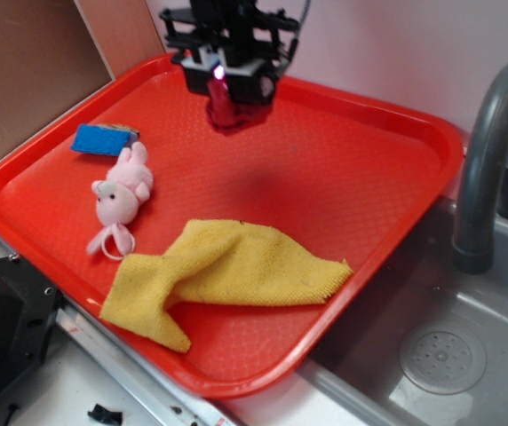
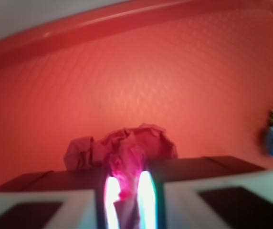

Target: Grab the red paper.

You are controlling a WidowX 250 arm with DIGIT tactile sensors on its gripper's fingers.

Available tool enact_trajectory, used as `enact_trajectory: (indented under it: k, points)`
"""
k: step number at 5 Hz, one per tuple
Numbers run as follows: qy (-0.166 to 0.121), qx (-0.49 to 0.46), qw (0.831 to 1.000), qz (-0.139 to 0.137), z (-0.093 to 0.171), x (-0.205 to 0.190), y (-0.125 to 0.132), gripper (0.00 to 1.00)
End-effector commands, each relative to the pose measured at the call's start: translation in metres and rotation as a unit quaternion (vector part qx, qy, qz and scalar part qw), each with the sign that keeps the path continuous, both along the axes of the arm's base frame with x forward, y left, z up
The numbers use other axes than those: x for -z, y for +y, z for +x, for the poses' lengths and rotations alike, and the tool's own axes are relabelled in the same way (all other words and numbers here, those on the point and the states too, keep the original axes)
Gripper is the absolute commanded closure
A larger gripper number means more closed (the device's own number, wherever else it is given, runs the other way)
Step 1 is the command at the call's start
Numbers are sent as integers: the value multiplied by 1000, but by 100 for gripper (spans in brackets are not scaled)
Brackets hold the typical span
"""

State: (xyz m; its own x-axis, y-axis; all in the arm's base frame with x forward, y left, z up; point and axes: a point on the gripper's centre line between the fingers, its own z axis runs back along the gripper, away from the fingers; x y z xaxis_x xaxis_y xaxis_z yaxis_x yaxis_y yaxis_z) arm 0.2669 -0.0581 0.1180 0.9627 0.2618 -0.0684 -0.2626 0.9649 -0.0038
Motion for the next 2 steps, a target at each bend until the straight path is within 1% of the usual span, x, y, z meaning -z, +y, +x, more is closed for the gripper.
enact_trajectory:
  k: [1, 2]
  points:
    - [-49, 69, 996, -35, -47, -89, 16, 100]
    - [-72, 45, 995, -44, -61, -97, 22, 100]
